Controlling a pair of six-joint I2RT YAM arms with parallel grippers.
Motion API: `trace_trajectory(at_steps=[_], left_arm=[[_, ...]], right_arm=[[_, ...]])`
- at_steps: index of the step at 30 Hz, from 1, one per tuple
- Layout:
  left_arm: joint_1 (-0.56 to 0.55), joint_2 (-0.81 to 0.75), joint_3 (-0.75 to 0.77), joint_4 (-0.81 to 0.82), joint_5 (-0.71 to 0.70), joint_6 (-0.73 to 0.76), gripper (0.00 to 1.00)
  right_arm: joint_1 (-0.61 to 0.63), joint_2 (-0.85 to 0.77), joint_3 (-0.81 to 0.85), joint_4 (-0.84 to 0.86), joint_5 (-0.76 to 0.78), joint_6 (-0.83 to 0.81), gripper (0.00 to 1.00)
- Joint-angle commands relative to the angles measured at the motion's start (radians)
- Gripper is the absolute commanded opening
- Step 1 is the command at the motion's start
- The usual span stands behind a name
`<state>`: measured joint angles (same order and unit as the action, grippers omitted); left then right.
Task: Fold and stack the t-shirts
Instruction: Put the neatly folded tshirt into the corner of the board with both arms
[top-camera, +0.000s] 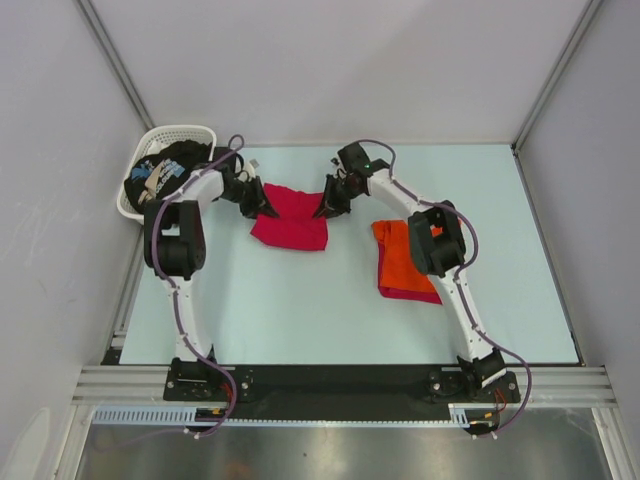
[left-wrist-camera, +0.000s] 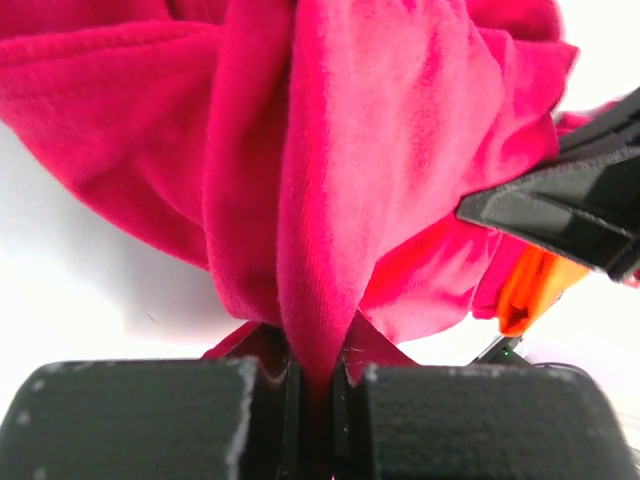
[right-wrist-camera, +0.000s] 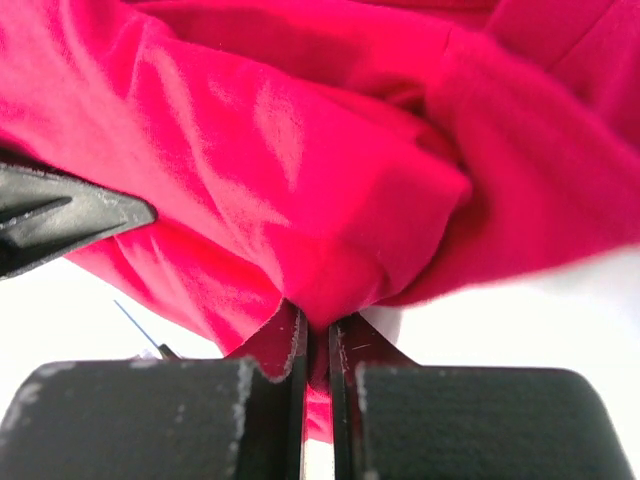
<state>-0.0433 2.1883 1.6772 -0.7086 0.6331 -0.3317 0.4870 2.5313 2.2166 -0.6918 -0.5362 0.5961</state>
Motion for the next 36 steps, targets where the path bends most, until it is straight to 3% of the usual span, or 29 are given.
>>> trace_trajectory(at_steps=[1, 8, 16, 20, 30, 36], left_arm=[[0.008, -0.199, 0.019, 0.003, 0.013, -0.006, 0.00], [-0.024, -0.291, 0.035, 0.006, 0.062, -0.036, 0.00], [-0.214, -0.311, 0.050, 0.063, 0.073, -0.136, 0.00], [-0.331, -0.263, 0.128, 0.090, 0.077, -0.173, 0.00], [-0.460, -0.138, 0.361, 0.038, 0.094, -0.214, 0.00], [-0.494, -0.116, 0.363, 0.031, 0.073, -0.217, 0.00]], right_arm=[[-0.034, -0.154, 0.041, -0.012, 0.053, -0.045, 0.00], [-0.037, -0.227, 0.043, -0.034, 0.054, -0.082, 0.00], [-0.087, -0.353, 0.040, -0.092, 0.076, -0.124, 0.00], [-0.122, -0.433, 0.002, -0.130, 0.117, -0.159, 0.00], [-0.260, -0.738, -0.368, -0.126, 0.147, -0.220, 0.00], [-0.382, -0.928, -0.639, -0.133, 0.145, -0.252, 0.00]])
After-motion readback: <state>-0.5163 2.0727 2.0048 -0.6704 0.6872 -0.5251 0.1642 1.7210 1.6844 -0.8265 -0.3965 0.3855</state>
